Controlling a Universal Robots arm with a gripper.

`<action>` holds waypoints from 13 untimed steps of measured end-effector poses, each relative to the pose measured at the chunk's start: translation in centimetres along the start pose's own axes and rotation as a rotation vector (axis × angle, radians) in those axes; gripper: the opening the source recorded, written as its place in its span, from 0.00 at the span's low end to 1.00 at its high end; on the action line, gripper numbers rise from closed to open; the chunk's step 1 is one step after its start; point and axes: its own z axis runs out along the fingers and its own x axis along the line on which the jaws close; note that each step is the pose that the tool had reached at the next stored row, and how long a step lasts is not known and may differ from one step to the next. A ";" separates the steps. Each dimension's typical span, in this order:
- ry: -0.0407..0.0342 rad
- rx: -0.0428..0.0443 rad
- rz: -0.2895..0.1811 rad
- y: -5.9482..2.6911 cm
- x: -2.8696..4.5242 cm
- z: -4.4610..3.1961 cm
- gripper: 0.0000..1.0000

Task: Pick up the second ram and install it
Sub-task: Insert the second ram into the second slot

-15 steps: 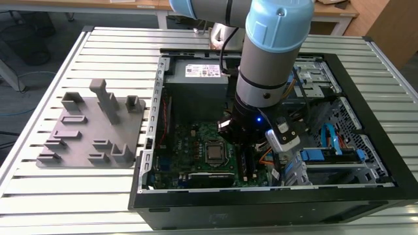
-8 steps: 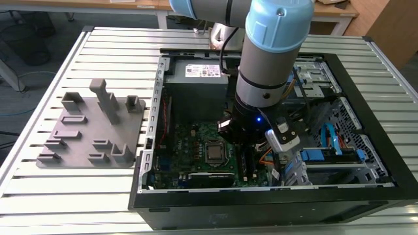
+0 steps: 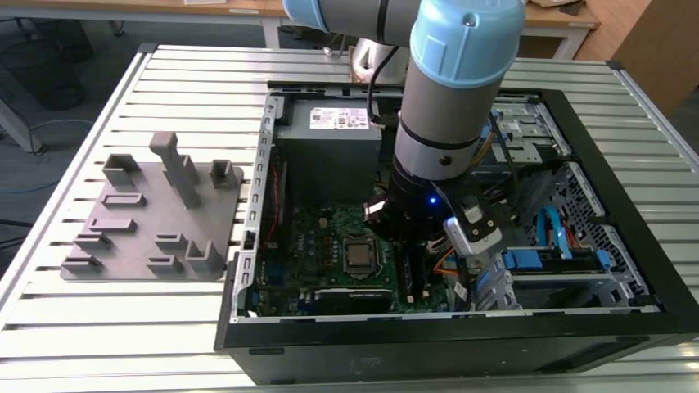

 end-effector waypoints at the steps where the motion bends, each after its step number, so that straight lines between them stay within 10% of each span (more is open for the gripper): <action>1: 0.0000 -0.0001 0.000 -0.01 0.00 -0.02 0.14; 13: 0.0004 -0.0019 0.007 -0.05 -0.03 -0.04 0.14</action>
